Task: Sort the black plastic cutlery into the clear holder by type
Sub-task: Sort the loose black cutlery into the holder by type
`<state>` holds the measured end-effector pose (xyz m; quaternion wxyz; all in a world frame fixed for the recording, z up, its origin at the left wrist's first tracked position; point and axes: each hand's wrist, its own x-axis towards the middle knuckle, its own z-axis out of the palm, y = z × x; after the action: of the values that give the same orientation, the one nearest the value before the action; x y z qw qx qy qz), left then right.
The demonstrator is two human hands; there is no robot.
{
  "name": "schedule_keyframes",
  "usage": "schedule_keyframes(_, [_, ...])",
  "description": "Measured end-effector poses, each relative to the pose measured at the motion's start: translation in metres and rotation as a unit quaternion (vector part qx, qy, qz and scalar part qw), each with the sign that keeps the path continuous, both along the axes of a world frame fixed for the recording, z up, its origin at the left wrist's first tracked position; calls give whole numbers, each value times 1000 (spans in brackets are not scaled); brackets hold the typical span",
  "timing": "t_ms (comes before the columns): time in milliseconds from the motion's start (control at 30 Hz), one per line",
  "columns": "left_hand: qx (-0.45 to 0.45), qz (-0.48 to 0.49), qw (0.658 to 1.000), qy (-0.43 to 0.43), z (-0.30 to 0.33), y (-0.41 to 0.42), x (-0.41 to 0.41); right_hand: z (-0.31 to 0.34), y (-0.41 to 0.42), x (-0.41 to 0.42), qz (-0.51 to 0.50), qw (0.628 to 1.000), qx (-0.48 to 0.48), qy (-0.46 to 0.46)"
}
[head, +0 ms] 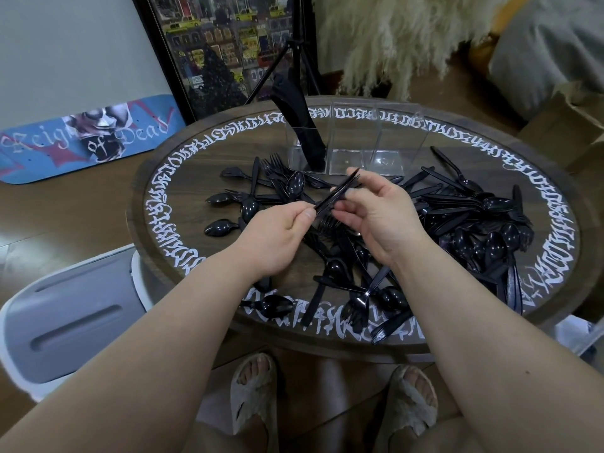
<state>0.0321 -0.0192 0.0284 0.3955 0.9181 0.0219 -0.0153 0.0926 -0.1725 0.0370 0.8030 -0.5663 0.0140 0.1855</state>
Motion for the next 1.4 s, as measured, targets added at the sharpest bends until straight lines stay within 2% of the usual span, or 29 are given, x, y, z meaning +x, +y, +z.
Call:
schedule_keyframes(200, [52,-26,998,9,5,0,-2,0,2,-4,-10,995,-82,-62])
schedule_keyframes(367, [107,36,994,-10,5,5,-4,0,0,-1,-64,992,-89,-61])
schedule_keyframes(467, [105,74,991,-24,6,10,-5,-1,-3,2,-90,989,-95,-63])
schedule_keyframes(567, [97,54,993,-28,6,7,-5,-3,-1,4,-96,989,-106,-47])
schedule_keyframes(700, [84,34,995,-47,6,4,-5,-1,1,5,-88,994,-63,-3])
schedule_keyframes(867, [25,87,994,-57,0,10,2,6,1,1,-69,994,73,48])
schedule_keyframes(1000, [-5,83,996,-43,4,11,2,7,6,-4,-39,996,72,46])
schedule_keyframes(1133, [18,84,994,-65,16,14,5,14,8,-1,-60,998,22,-7])
schedule_keyframes(1300, [173,96,974,-112,39,40,48,51,9,29,-132,981,-56,-128])
schedule_keyframes(1400, [259,61,959,-98,44,54,77,81,16,57,-159,948,-132,-242])
